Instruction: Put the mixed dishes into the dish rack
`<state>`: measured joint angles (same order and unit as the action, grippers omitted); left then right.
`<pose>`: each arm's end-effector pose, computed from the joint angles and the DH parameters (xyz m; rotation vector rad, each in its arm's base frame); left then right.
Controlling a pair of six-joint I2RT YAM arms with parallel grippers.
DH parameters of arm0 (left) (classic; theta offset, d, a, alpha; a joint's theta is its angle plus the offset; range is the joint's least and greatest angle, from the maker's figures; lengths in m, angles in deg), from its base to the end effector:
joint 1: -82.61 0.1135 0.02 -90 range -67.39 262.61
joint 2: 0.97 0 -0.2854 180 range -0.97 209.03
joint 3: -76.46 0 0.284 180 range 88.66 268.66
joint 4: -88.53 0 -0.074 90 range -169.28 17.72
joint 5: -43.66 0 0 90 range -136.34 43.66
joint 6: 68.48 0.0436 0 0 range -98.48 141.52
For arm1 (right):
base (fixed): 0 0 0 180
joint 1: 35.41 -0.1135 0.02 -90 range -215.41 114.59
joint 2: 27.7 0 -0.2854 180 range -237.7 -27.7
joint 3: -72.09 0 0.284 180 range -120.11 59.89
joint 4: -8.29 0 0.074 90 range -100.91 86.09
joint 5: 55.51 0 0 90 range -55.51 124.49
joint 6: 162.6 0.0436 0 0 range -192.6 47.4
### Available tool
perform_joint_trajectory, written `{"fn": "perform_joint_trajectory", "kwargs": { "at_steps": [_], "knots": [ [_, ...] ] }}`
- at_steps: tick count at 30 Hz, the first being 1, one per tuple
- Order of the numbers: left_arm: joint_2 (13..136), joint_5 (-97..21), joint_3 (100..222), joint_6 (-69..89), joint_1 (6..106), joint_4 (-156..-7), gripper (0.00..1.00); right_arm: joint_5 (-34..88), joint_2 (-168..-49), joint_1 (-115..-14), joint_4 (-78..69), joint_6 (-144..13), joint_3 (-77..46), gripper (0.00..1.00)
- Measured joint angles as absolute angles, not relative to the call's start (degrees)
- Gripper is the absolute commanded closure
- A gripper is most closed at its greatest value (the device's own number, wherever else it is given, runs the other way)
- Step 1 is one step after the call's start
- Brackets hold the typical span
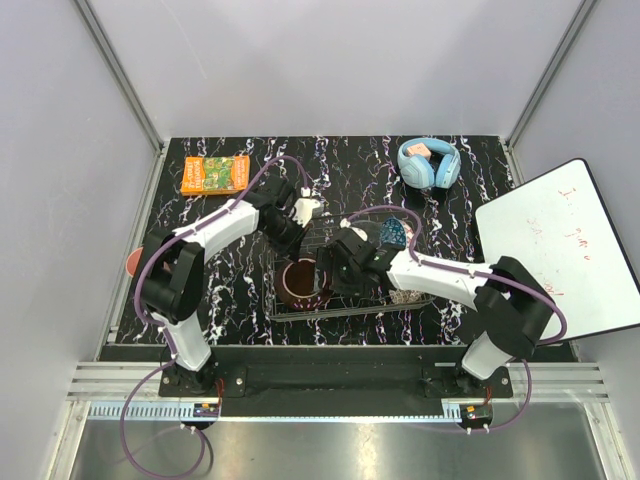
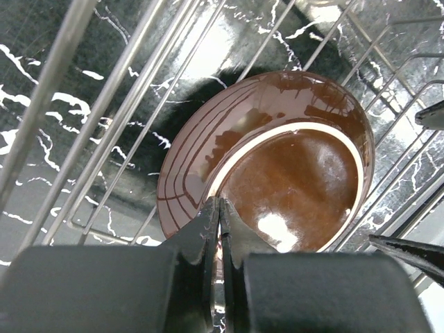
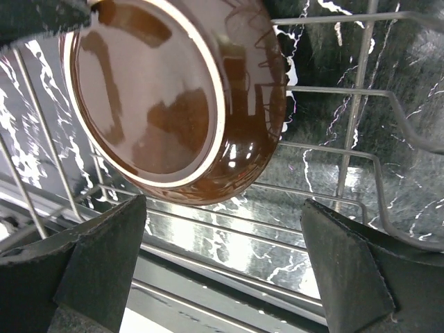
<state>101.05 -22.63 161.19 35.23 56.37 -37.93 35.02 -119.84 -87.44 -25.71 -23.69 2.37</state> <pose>0.3403 -0.1873 0.2006 1.0454 2.5867 -0.6332 0.2207 0.2822 0.1924 -0.0696 2.6937 0.6192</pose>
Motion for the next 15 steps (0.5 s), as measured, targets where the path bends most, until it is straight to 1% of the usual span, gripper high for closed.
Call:
{"fn": "perform_joint_trajectory", "kwargs": {
  "at_steps": [8,15],
  "knots": [
    [100.61,-24.1,161.14,35.95,56.37,-37.01,0.95,34.85,-120.78,-86.83,-24.57,-18.77,2.35,0.0],
    [100.43,-24.75,160.86,36.3,56.37,-36.47,0.95,34.83,-122.4,-86.61,-22.74,-17.44,1.72,0.0]
  ]
}}
